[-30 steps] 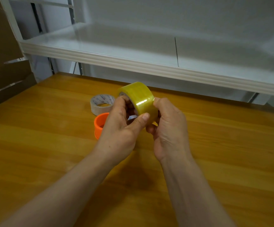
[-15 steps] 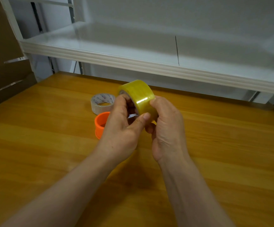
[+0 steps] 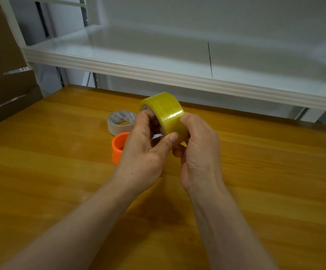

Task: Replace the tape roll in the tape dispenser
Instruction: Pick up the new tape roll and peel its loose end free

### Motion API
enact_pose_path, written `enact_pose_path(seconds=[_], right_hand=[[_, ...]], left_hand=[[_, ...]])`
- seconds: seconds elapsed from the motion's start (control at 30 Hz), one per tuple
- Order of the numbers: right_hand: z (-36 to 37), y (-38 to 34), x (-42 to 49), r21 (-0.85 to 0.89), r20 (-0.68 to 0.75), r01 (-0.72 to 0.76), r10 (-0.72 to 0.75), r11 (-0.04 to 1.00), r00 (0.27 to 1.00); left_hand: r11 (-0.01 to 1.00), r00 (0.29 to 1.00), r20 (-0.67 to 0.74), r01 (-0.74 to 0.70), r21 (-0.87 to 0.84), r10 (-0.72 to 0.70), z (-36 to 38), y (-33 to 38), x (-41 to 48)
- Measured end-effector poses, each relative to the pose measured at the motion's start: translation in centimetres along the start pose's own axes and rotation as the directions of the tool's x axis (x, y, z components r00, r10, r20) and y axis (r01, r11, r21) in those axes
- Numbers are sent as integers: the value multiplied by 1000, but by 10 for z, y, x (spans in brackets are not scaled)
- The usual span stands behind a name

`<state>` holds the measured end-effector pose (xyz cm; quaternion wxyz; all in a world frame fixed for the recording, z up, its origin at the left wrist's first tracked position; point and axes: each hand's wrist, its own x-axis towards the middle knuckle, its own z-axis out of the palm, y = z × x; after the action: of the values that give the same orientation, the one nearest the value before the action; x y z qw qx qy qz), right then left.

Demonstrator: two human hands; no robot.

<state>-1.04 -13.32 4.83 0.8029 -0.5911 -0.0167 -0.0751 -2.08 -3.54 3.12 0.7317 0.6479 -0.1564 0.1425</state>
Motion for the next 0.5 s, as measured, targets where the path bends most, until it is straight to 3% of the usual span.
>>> enact_pose_path(seconds=[0.5], right_hand=[[0, -2, -2, 12, 68, -17, 17, 1000, 998]], left_hand=[[1000, 1000, -7, 11, -6, -11, 0, 1, -1]])
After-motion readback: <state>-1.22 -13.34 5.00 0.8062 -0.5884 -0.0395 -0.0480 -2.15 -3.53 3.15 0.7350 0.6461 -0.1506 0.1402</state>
